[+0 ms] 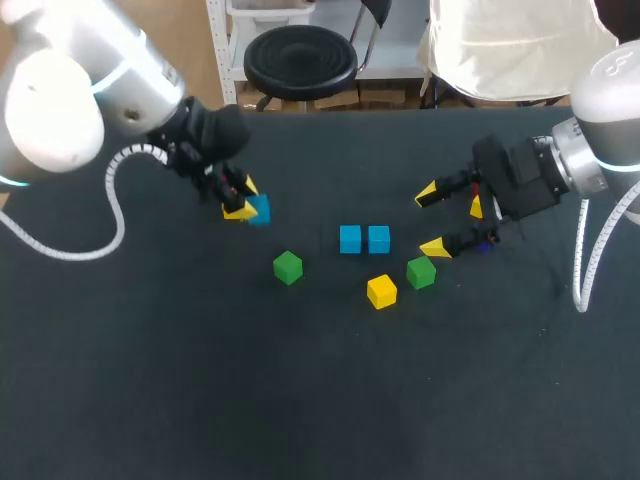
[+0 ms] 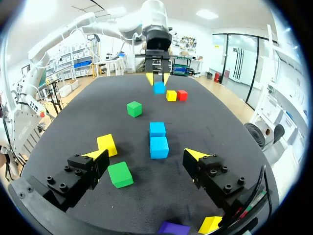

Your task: Place the blue cubes, place green cubes on the blue cubes, place the yellow cubes on the green cubes, then place the red cubes on the yellow cubes, and place purple cube on the red cubes.

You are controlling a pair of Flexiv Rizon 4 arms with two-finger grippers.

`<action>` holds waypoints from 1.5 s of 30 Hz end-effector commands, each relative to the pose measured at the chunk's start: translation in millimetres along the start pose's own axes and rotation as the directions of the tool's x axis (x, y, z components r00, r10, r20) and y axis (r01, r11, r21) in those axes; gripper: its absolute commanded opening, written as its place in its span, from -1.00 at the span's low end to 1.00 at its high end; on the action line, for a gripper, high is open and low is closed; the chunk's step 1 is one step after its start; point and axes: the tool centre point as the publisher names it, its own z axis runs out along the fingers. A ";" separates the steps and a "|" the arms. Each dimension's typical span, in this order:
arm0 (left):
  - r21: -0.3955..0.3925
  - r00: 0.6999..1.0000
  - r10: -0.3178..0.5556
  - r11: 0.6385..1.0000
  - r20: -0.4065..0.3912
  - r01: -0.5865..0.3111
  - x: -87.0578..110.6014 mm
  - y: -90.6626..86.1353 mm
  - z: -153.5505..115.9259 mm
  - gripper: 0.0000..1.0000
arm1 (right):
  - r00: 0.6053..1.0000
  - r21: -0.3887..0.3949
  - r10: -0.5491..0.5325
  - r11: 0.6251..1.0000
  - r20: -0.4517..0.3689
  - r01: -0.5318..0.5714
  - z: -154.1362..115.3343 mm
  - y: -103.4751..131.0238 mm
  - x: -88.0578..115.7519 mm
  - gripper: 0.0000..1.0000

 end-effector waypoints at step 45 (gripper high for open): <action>0.077 0.983 0.070 0.995 -0.172 -0.057 -83.4 -19.1 39.6 -1.00 | 1.000 0.001 -0.001 1.000 0.002 0.001 -0.2 0.3 0.4 1.00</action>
